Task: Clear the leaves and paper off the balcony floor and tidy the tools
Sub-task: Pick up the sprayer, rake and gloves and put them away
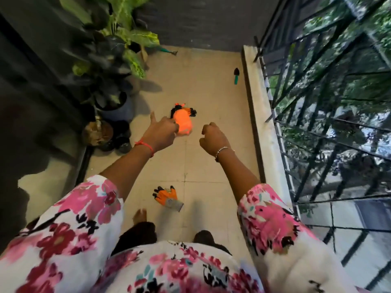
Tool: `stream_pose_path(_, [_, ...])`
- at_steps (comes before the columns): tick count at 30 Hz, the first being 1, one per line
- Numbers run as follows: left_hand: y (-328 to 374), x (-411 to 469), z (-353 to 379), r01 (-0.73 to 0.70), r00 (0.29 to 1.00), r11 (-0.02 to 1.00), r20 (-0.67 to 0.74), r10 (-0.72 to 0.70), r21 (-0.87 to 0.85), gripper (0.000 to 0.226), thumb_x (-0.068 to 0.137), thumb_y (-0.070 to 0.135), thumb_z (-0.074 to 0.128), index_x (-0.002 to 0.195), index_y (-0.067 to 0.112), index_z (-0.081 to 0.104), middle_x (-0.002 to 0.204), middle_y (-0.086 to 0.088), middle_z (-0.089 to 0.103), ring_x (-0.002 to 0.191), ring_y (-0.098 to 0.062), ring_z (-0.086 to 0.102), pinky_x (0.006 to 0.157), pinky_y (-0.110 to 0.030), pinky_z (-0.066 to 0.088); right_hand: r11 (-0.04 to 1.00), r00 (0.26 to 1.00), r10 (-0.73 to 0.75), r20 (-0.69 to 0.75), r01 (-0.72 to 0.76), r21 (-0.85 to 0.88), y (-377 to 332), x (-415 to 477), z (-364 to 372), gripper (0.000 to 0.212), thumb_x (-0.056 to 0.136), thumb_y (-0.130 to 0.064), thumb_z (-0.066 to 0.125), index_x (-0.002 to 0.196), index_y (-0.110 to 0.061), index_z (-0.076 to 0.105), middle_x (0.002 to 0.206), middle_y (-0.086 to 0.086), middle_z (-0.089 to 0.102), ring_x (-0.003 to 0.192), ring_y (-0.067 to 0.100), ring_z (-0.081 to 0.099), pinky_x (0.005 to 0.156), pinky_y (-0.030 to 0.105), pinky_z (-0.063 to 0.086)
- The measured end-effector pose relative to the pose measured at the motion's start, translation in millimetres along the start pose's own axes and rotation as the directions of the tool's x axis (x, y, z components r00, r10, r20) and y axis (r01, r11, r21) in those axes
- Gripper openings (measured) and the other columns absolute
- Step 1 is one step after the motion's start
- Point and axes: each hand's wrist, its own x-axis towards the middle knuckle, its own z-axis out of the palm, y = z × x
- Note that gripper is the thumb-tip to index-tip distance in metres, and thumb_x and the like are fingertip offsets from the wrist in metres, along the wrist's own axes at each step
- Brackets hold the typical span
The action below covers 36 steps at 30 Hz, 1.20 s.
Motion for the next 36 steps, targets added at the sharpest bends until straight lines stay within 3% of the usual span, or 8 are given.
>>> stream_pose_path(4, [-57.4,13.7,13.9,-0.024,0.999,0.999,0.027,0.025,-0.044,0.029,0.091,0.006,0.046,0.116,0.012,0.058,0.123,-0.006,0.053,0.123,-0.024,0.042,0.112,-0.060,0.011,0.997,0.997,0.057,0.042,-0.060,0.058,-40.4,38.5,33.7,0.032,0.089,-0.007,0.049,0.119,0.002,0.052,0.125,0.019,0.045,0.108,0.037,0.053,0.091,0.040,0.046])
stream_pose_path(9, [-106.0,34.8,35.6,-0.091,0.989,0.993,0.113,0.099,-0.073,0.032,0.093,0.012,0.047,0.124,0.012,0.052,0.132,-0.008,0.049,0.125,-0.026,0.041,0.110,-0.051,0.022,0.978,0.984,0.155,0.091,-0.166,0.130,-73.7,75.0,67.3,0.035,0.089,-0.009,0.050,0.122,0.003,0.050,0.129,0.021,0.044,0.115,0.036,0.048,0.095,0.039,0.041])
stream_pose_path(16, [-147.8,115.4,81.9,-0.109,0.969,0.969,0.194,0.154,-0.222,0.032,0.094,0.018,0.047,0.124,0.010,0.052,0.132,-0.010,0.048,0.122,-0.028,0.044,0.099,-0.040,0.035,0.963,0.955,0.206,0.214,-0.236,0.128,-73.5,164.1,99.5,0.029,0.088,-0.009,0.051,0.115,0.003,0.054,0.126,0.022,0.044,0.114,0.037,0.048,0.096,0.043,0.042])
stream_pose_path(25, [-179.6,294.7,172.0,0.145,0.973,0.876,0.227,-0.042,-0.461,0.027,0.093,0.017,0.054,0.116,0.003,0.058,0.123,-0.014,0.055,0.114,-0.033,0.051,0.093,-0.044,0.041,0.953,0.942,0.188,0.278,-0.244,0.182,-3.8,376.8,125.5,0.033,0.090,-0.010,0.052,0.120,0.002,0.050,0.131,0.020,0.038,0.115,0.036,0.044,0.096,0.044,0.039])
stream_pose_path(32, [-195.7,446.9,294.4,0.354,0.916,0.777,0.361,-0.175,-0.521,0.037,0.094,0.022,0.054,0.125,0.002,0.050,0.130,-0.015,0.050,0.119,-0.033,0.046,0.095,-0.044,0.040,0.938,0.914,0.212,0.345,-0.289,0.190,79.4,542.1,211.2,0.045,0.093,-0.020,0.053,0.129,0.003,0.040,0.137,0.023,0.031,0.120,0.039,0.042,0.096,0.046,0.041])
stream_pose_path(36, [-205.0,519.4,366.2,0.476,0.853,0.696,0.476,-0.215,-0.538,0.051,0.093,0.027,0.055,0.135,0.003,0.041,0.138,-0.017,0.041,0.127,-0.034,0.038,0.102,-0.043,0.035,0.916,0.911,0.251,0.327,-0.333,0.225,124.2,629.0,259.8,0.048,0.093,-0.015,0.051,0.135,0.001,0.036,0.142,0.024,0.028,0.124,0.039,0.040,0.100,0.042,0.037])
